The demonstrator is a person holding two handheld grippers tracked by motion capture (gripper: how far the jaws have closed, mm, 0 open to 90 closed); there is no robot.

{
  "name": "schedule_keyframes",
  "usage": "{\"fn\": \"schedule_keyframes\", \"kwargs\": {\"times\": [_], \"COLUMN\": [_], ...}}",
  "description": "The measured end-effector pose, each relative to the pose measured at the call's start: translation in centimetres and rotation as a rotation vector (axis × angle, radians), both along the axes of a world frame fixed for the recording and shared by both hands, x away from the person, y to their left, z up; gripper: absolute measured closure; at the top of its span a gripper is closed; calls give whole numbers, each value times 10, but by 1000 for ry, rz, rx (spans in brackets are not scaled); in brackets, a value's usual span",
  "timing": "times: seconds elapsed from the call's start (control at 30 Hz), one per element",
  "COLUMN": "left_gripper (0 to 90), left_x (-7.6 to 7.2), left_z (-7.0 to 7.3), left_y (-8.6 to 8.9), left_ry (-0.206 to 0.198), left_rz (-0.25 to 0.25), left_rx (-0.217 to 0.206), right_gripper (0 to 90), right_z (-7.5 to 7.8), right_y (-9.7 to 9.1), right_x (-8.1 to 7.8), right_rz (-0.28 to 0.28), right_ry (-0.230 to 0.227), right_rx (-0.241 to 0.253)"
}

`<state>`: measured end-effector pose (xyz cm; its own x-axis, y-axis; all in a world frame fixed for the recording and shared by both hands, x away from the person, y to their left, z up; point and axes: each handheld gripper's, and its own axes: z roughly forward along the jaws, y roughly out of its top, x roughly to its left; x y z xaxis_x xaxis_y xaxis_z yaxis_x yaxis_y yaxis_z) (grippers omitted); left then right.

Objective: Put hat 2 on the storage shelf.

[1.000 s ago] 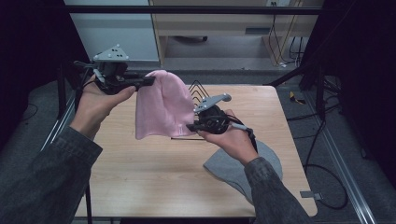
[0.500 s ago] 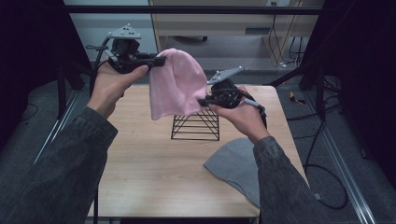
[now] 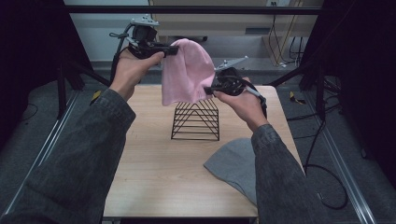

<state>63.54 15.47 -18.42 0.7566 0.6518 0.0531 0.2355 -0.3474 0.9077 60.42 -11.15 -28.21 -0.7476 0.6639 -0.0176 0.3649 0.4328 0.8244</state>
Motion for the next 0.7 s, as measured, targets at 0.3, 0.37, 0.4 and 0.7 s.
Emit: {"fn": "schedule_keyframes", "kwargs": {"times": [0.3, 0.37, 0.4, 0.7], "left_gripper": [805, 806, 806, 805], "left_x": [11, 11, 11, 13], "left_z": [-10, -11, -11, -20], "left_y": [-8, -8, -8, -12], "left_ry": [1, 1, -1, -1], "left_rz": [-9, -9, -10, -19], "left_rx": [-3, 0, 5, 7], "right_gripper": [833, 834, 834, 834], "right_z": [-8, -7, -7, -19], "right_y": [-3, -4, -4, -4], "right_x": [4, 4, 3, -1], "right_rz": [-5, -2, -2, -6], "right_ry": [4, 0, 2, 0], "right_rx": [-32, -29, -33, -59]}}
